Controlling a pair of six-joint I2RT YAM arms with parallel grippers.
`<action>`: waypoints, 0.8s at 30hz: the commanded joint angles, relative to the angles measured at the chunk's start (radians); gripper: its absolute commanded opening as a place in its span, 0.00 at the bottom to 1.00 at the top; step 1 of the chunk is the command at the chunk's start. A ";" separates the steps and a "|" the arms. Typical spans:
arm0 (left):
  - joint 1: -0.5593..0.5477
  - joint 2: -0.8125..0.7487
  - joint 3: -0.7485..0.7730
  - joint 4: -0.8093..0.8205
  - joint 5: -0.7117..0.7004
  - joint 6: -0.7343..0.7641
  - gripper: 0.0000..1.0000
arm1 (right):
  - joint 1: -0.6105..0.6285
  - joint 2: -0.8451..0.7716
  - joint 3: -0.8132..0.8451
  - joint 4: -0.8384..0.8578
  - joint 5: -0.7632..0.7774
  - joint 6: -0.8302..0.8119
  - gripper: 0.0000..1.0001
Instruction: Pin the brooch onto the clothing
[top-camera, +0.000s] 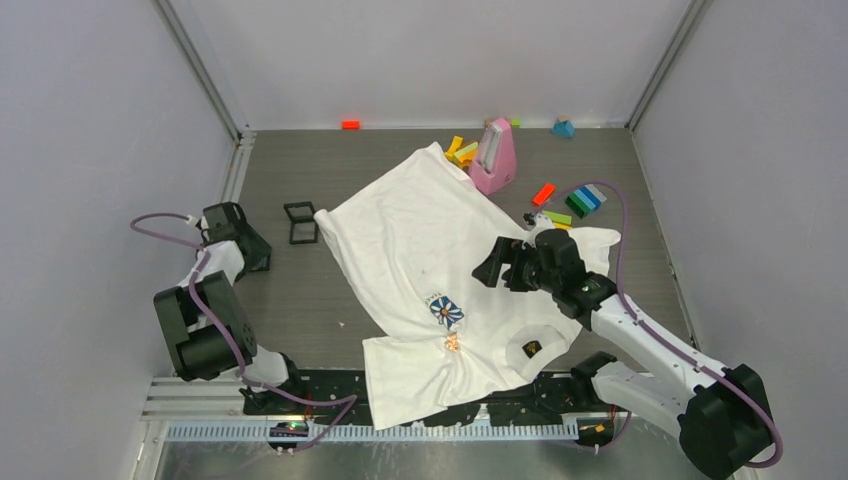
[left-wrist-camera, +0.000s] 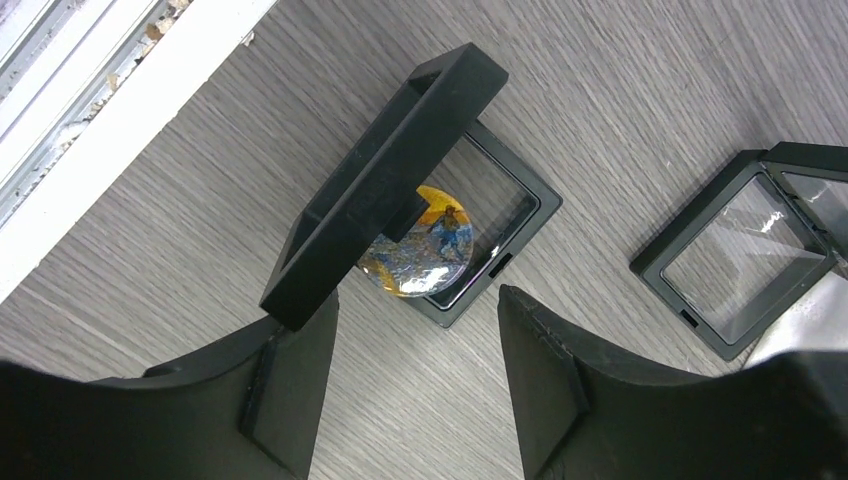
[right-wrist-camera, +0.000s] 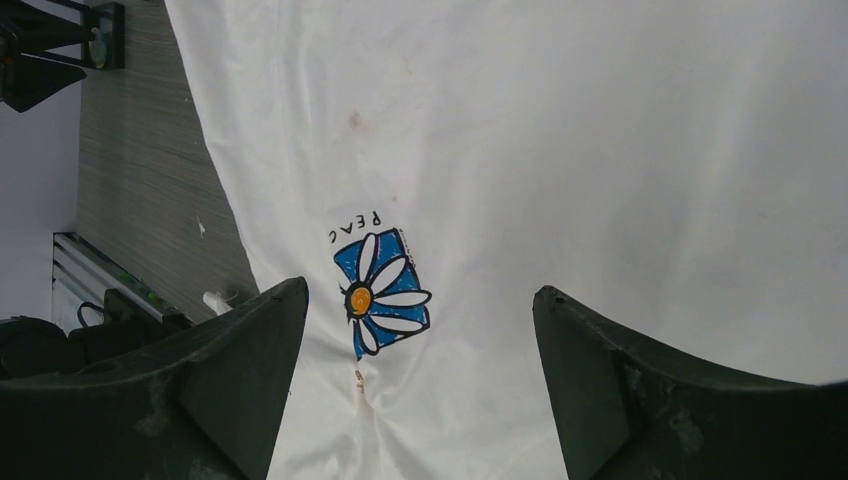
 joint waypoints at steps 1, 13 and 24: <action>0.007 0.027 0.043 0.064 -0.006 0.021 0.62 | -0.005 0.014 -0.002 0.069 -0.035 0.013 0.88; 0.011 0.093 0.070 0.100 0.016 0.041 0.60 | -0.008 0.045 -0.021 0.114 -0.069 0.021 0.87; 0.014 0.149 0.089 0.131 0.031 0.054 0.58 | -0.009 0.081 -0.034 0.157 -0.104 0.032 0.87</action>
